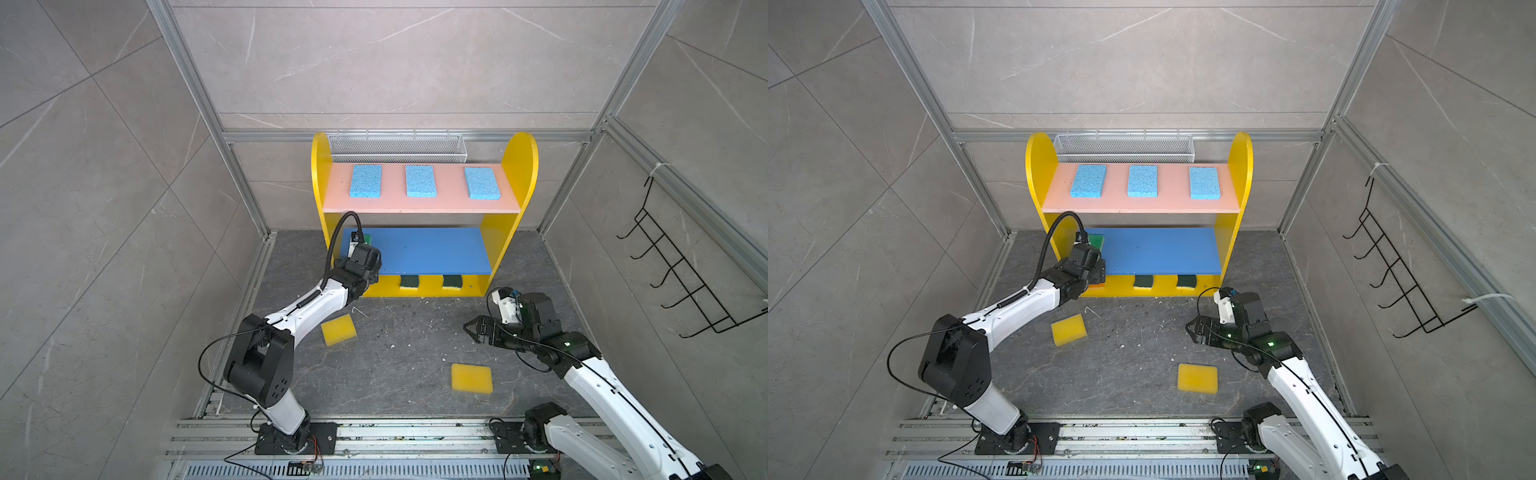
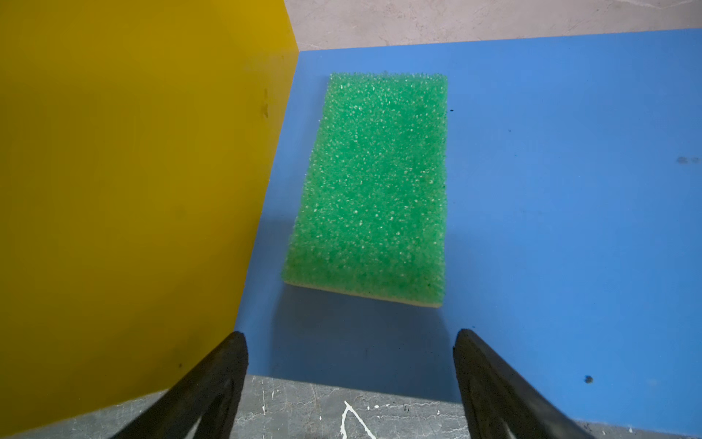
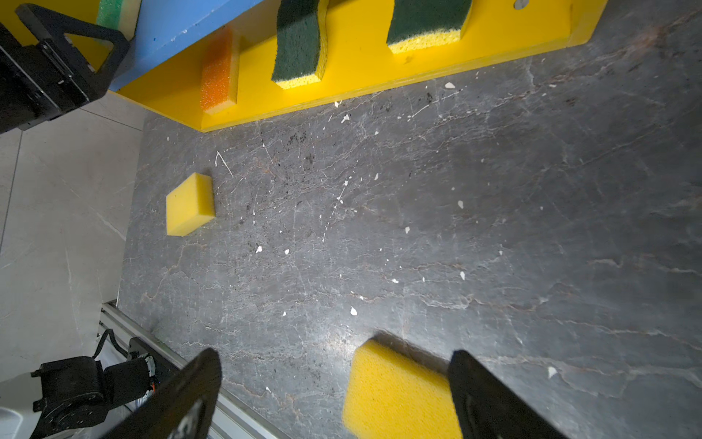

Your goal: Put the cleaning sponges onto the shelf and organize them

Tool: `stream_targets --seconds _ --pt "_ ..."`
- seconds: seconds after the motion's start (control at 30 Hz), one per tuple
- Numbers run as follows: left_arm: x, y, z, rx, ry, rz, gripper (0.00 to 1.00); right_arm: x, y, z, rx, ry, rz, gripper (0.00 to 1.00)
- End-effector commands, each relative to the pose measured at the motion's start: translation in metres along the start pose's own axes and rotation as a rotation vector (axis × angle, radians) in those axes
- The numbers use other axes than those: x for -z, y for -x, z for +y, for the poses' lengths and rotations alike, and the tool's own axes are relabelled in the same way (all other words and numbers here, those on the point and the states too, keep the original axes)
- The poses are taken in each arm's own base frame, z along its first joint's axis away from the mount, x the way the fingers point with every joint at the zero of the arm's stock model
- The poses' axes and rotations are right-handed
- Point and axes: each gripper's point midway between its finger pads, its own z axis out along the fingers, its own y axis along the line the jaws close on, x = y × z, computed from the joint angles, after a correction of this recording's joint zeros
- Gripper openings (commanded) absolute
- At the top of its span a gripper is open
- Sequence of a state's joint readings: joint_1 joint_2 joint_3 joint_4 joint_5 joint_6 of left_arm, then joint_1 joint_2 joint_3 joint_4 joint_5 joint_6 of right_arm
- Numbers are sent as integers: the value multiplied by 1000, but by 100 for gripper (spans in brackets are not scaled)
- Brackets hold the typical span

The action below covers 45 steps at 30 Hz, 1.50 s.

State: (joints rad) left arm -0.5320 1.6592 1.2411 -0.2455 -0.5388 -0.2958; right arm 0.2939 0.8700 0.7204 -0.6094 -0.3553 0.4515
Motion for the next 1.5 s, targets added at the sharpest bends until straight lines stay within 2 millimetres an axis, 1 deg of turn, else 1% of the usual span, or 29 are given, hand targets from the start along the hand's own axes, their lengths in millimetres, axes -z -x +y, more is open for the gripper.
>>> stream_targets --seconds 0.0,0.17,0.33,0.43,0.67,0.8,1.07,1.33,1.47 --pt "0 26 -7 11 -22 -65 87 6 9 5 27 8 -28 95" --pt "-5 31 -6 13 -1 -71 88 7 7 4 28 2 -24 95" --pt "-8 29 -2 22 15 -58 90 10 4 2 39 -12 -22 95" --pt "-11 27 2 29 26 -48 91 13 2 -3 51 -45 -16 95" --pt "-19 27 5 34 25 -40 93 17 3 1 47 -28 -28 95" --pt "-25 26 1 34 8 -36 93 17 3 1 45 -27 -30 95" --pt "-32 29 -8 44 -16 -36 93 17 1 0 43 -29 -27 95" --pt "-36 20 -11 51 -28 -19 89 17 1 -1 46 -39 -24 95" --pt "-35 20 -12 64 -37 -21 88 17 2 0 47 -37 -25 95"
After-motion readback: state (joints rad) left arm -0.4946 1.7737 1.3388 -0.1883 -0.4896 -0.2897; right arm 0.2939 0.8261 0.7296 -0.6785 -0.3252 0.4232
